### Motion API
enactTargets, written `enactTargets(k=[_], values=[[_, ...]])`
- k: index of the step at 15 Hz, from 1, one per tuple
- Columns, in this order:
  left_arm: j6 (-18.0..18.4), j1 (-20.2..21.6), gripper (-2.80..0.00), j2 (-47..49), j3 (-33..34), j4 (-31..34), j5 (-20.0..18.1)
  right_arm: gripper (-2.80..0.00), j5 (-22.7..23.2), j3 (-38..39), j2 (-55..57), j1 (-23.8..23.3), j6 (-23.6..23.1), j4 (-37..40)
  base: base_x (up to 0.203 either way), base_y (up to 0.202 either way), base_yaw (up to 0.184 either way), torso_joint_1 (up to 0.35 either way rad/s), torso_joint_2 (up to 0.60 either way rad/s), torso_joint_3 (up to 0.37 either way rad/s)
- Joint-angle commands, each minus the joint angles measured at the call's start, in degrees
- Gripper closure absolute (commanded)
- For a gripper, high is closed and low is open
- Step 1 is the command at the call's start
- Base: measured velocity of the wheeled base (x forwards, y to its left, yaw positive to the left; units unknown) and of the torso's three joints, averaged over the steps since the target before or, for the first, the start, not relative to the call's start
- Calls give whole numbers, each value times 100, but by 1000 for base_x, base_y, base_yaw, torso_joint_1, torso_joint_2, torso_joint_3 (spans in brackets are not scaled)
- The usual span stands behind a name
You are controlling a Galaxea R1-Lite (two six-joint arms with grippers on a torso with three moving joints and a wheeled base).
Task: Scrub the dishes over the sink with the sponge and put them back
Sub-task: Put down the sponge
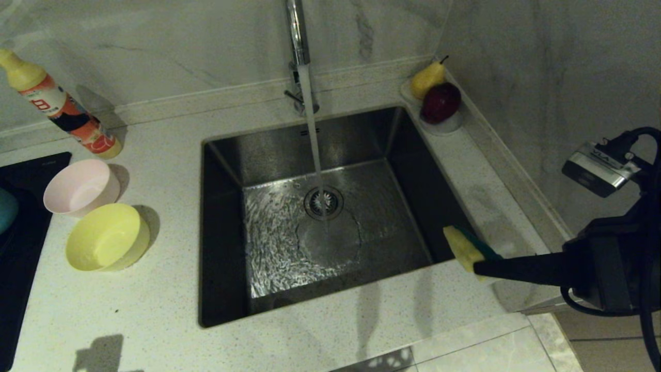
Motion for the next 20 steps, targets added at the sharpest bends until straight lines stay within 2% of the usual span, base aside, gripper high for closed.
enactTargets(k=[1,3,5,6,9,12,14,16,19,20], values=[[113,-1,0,-412,520,-26,-126,0,21,-36,-30,14,3,4,0,0,0,0,0,0],[192,-1,0,-428,577,-63,-319,0,12,-12,-39,23,-5,4,0,0,0,0,0,0],[322,-1,0,-421,801,-178,-738,0,3,-36,-74,32,-20,4,0,0,0,0,0,0],[385,-1,0,-420,843,-444,-781,0,-4,-45,-144,32,-47,4,0,0,0,0,0,0],[510,-1,0,-428,848,-546,-787,0,-162,-32,-279,32,-73,12,0,0,0,0,0,0],[425,-1,0,-428,848,-549,-769,0,-547,74,-466,40,-458,140,0,0,0,0,0,0],[429,-1,0,-419,848,-545,-761,0,-1050,118,-669,40,-739,320,0,0,0,0,0,0],[411,-1,0,-427,848,-555,-769,0,-1511,118,-830,40,-820,488,0,0,0,0,0,0],[402,-1,0,-428,848,-557,-768,0,-1650,56,-973,24,-1022,680,0,0,0,0,0,0],[376,-1,0,-428,848,-557,-769,0,-1837,24,-1006,23,-1054,797,0,0,0,0,0,0]])
